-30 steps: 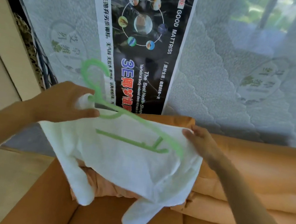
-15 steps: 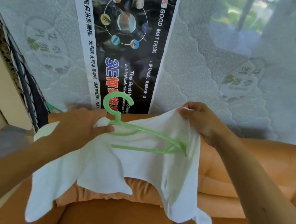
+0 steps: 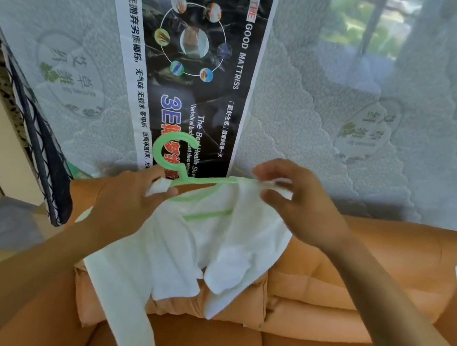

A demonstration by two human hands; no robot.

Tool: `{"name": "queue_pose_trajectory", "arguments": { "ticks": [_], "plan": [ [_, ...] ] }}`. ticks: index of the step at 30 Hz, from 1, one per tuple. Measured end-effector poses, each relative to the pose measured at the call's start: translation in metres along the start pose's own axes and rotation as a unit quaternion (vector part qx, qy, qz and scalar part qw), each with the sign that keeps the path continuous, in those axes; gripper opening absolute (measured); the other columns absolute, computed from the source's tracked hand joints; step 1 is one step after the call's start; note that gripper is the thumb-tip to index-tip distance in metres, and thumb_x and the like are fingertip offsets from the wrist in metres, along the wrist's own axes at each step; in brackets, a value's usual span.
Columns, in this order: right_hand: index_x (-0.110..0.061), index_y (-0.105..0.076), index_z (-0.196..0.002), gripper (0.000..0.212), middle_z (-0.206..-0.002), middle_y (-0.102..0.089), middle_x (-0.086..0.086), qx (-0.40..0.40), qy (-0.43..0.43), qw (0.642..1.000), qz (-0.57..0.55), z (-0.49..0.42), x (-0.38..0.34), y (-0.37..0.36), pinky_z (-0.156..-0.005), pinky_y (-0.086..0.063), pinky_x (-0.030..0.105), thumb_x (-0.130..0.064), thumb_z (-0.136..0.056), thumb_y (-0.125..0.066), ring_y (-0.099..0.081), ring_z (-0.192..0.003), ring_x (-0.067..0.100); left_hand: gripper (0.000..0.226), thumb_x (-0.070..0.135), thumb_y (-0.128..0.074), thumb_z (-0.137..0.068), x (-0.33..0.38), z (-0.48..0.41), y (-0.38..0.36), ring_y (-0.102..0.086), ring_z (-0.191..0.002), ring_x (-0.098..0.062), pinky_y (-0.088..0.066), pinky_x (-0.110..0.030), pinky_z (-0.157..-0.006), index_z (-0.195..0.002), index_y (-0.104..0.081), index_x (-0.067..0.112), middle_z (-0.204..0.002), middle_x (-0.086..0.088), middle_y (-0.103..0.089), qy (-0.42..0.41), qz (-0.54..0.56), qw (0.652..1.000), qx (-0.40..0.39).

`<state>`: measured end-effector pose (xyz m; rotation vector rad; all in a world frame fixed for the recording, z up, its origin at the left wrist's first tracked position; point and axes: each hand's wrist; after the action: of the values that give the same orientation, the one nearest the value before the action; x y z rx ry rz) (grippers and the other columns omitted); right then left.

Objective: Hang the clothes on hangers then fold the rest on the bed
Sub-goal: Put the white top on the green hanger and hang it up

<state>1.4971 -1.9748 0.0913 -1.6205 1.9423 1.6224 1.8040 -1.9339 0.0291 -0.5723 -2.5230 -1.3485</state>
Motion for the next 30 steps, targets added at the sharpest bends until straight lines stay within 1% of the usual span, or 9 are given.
{"name": "queue_pose_trajectory", "arguments": {
  "ticks": [4,6,8,10,14,17,24,27,30],
  "plan": [
    [-0.02,-0.056,-0.132,0.048,-0.118,-0.059,-0.001,-0.067,0.002,0.982,0.175,0.0,0.028,0.009,-0.095,-0.047,0.039,-0.026,-0.088,-0.075,-0.056,-0.107,0.017,0.066,0.074,-0.043,-0.084,-0.007,-0.009,0.019,-0.066,-0.073,-0.025,-0.052,-0.053,-0.067,-0.104,-0.065,0.015,-0.09,-0.012,-0.073,0.003,0.043,0.999,0.0],
    [-0.023,-0.061,-0.119,0.03,-0.106,-0.062,-0.002,-0.07,-0.001,0.981,0.182,-0.001,0.034,0.003,-0.085,-0.05,0.045,-0.035,-0.092,-0.066,-0.059,-0.096,0.017,0.063,0.074,-0.047,-0.084,-0.005,-0.011,0.025,-0.065,-0.072,-0.024,-0.052,-0.052,-0.066,-0.103,-0.065,0.016,-0.087,-0.011,-0.072,-0.009,0.042,0.999,-0.015],
    [-0.038,-0.059,-0.097,0.012,-0.089,-0.061,-0.013,-0.07,0.025,0.985,0.154,0.0,0.033,-0.004,-0.074,-0.048,0.036,-0.026,-0.099,-0.061,-0.058,-0.081,0.007,0.053,0.067,-0.058,-0.088,0.001,-0.011,0.029,-0.059,-0.063,-0.014,-0.048,-0.039,-0.057,-0.096,-0.063,0.015,-0.074,-0.003,-0.066,-0.031,0.051,0.998,-0.026],
    [-0.048,-0.051,-0.087,0.034,-0.079,-0.059,-0.022,-0.056,0.046,0.99,0.124,0.002,0.029,-0.009,-0.068,-0.04,0.021,-0.018,-0.101,-0.06,-0.056,-0.074,-0.001,0.031,0.05,-0.063,-0.09,0.005,-0.012,0.035,-0.055,-0.062,-0.012,-0.037,-0.024,-0.053,-0.089,-0.059,0.02,-0.067,0.007,-0.059,-0.053,0.068,0.996,-0.036],
    [-0.026,-0.058,-0.079,0.022,-0.069,-0.055,-0.005,-0.031,0.035,0.995,0.084,0.002,0.026,-0.011,-0.064,-0.04,0.032,-0.021,-0.1,-0.063,-0.052,-0.066,0.011,0.004,0.029,-0.053,-0.103,-0.008,-0.016,0.049,-0.055,-0.079,-0.005,-0.037,-0.021,-0.066,-0.1,-0.056,0.03,-0.085,0.016,-0.058,-0.092,0.057,0.992,-0.071],
    [-0.016,-0.057,-0.077,0.024,-0.068,-0.053,0.003,-0.006,0.029,0.996,0.084,0.0,0.028,-0.006,-0.065,-0.041,0.034,-0.023,-0.098,-0.065,-0.051,-0.065,0.018,0.026,0.015,-0.045,-0.096,-0.024,-0.017,0.053,-0.051,-0.093,-0.018,-0.041,-0.033,-0.077,-0.115,-0.063,0.017,-0.101,0.004,-0.055,-0.118,-0.041,0.992,-0.028],
    [-0.017,-0.055,-0.072,0.028,-0.065,-0.051,0.004,0.036,-0.001,0.996,0.078,0.008,0.029,0.01,-0.058,-0.035,0.026,-0.026,-0.096,-0.067,-0.048,-0.062,0.019,0.012,0.002,-0.062,-0.086,-0.035,-0.01,0.075,-0.044,-0.062,-0.02,-0.037,-0.035,-0.057,-0.091,-0.063,0.012,-0.082,0.003,-0.046,-0.01,-0.152,0.988,0.037],
    [-0.021,-0.053,-0.069,0.031,-0.06,-0.047,-0.006,0.04,-0.016,0.997,0.06,0.011,0.027,0.014,-0.054,-0.032,0.022,-0.028,-0.095,-0.067,-0.044,-0.056,0.01,0.022,0.02,-0.069,-0.083,-0.03,-0.008,0.081,-0.052,-0.086,-0.016,-0.046,-0.037,-0.075,-0.105,-0.065,0.02,-0.097,0.006,-0.054,-0.028,-0.091,0.995,0.007],
    [-0.017,-0.055,-0.069,0.031,-0.059,-0.047,-0.006,0.037,-0.02,0.998,0.051,0.014,0.02,0.017,-0.053,-0.032,0.02,-0.028,-0.095,-0.068,-0.043,-0.055,0.007,0.052,0.051,-0.054,-0.091,-0.014,-0.011,0.08,-0.043,-0.121,-0.008,-0.033,-0.032,-0.1,-0.135,-0.055,0.024,-0.13,0.008,-0.05,-0.075,-0.023,0.997,-0.012]
  ]
}}
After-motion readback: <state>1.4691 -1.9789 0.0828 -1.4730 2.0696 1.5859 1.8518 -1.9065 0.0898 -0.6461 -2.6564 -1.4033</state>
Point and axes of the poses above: each hand's wrist, its own z-axis away from the middle knuckle, its own y-axis out of the back of the hand, x = y × z
